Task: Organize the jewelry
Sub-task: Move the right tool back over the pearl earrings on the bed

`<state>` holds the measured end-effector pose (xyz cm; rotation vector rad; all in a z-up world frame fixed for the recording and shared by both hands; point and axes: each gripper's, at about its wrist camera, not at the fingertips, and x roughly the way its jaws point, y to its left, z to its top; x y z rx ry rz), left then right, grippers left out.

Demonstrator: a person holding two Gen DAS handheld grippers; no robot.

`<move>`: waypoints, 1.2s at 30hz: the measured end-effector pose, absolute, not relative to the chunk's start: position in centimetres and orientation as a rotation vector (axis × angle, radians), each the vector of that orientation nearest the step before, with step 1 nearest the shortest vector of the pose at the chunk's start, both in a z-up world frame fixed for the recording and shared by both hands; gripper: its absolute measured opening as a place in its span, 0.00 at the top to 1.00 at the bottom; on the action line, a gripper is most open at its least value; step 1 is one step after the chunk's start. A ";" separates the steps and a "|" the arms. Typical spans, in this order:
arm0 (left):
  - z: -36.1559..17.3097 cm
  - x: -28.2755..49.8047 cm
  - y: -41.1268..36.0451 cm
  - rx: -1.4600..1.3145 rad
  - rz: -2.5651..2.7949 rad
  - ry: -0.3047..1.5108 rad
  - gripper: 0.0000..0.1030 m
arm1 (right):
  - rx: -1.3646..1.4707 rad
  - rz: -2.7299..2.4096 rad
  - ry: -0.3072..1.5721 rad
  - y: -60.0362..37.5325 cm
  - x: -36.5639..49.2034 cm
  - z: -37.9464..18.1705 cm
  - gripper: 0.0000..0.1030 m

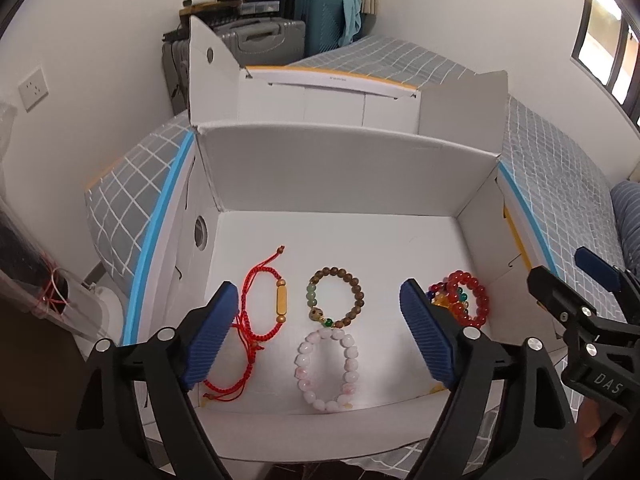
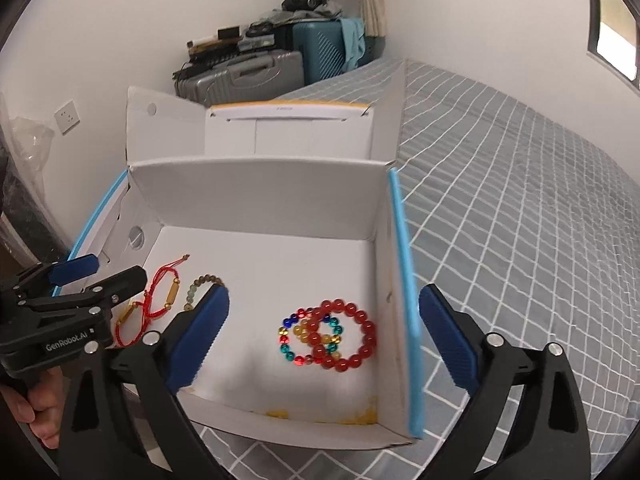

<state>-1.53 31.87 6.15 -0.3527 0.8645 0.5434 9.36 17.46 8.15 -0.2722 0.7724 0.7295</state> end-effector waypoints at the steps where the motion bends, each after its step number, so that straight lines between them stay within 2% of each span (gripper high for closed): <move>1: 6.4 -1.5 31.7 -0.348 0.543 0.862 0.17 | -0.274 0.726 0.768 17.2 9.4 8.3 0.10; 10: 8.3 0.1 28.5 -0.301 0.495 0.824 0.06 | -0.236 0.663 0.736 12.3 10.5 9.5 0.09; 24: 9.8 8.3 17.4 -0.183 0.232 0.811 0.06 | -0.142 0.434 0.747 -1.5 14.7 9.5 0.09; 36: 7.6 14.1 6.8 -0.122 0.068 0.812 0.06 | -0.079 0.257 0.830 -11.8 15.1 4.5 0.09</move>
